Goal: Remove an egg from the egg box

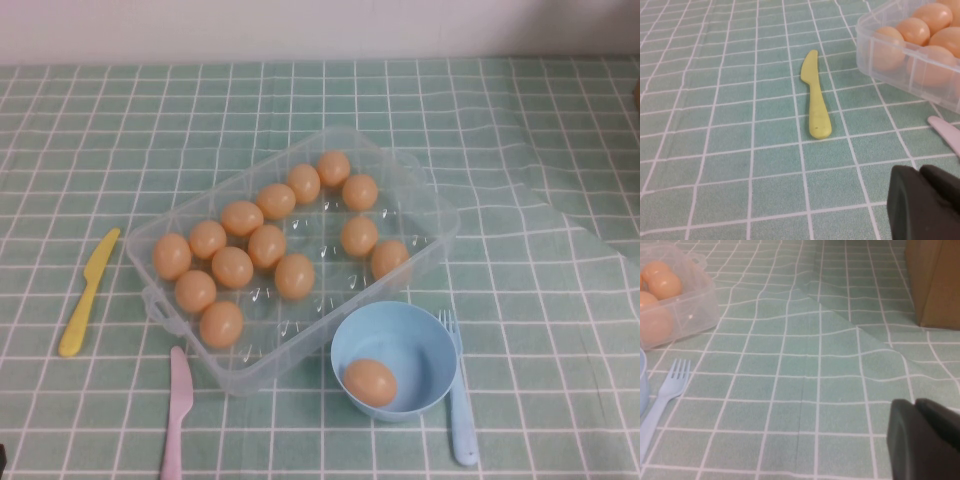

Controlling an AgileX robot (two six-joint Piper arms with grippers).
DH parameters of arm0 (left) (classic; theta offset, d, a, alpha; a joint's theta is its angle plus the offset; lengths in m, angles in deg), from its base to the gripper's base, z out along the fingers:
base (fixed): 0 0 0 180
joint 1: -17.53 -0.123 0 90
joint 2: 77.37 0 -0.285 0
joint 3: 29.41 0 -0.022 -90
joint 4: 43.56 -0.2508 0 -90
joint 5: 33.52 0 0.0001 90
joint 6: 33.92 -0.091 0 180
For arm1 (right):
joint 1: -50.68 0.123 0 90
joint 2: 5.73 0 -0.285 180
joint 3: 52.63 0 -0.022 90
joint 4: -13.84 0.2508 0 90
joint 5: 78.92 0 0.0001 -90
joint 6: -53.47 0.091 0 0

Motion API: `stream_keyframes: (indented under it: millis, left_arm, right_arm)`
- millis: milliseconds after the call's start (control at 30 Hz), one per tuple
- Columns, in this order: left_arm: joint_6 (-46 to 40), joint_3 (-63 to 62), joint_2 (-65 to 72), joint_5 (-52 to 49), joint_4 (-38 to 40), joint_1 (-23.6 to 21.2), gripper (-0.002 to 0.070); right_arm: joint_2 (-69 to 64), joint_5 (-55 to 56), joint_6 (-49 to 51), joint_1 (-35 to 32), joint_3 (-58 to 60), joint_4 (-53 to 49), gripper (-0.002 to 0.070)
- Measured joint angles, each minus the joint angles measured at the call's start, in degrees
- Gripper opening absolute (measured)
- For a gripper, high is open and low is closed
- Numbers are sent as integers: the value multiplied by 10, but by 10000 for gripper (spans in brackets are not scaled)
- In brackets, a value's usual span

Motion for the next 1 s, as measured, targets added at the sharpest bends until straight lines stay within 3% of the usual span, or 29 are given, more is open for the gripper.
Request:
stream_keyframes:
  millis: [233,600,1000]
  left_arm:
    - [0,0,0,0,0,0,0]
    - [0,0,0,0,0,0,0]
    - [0,0,0,0,0,0,0]
  right_arm:
    - [0,5,0,0,0,22,-18]
    - [0,98,0,0,0,267,-17]
    - [0,96,-1,0,-3,370,-18]
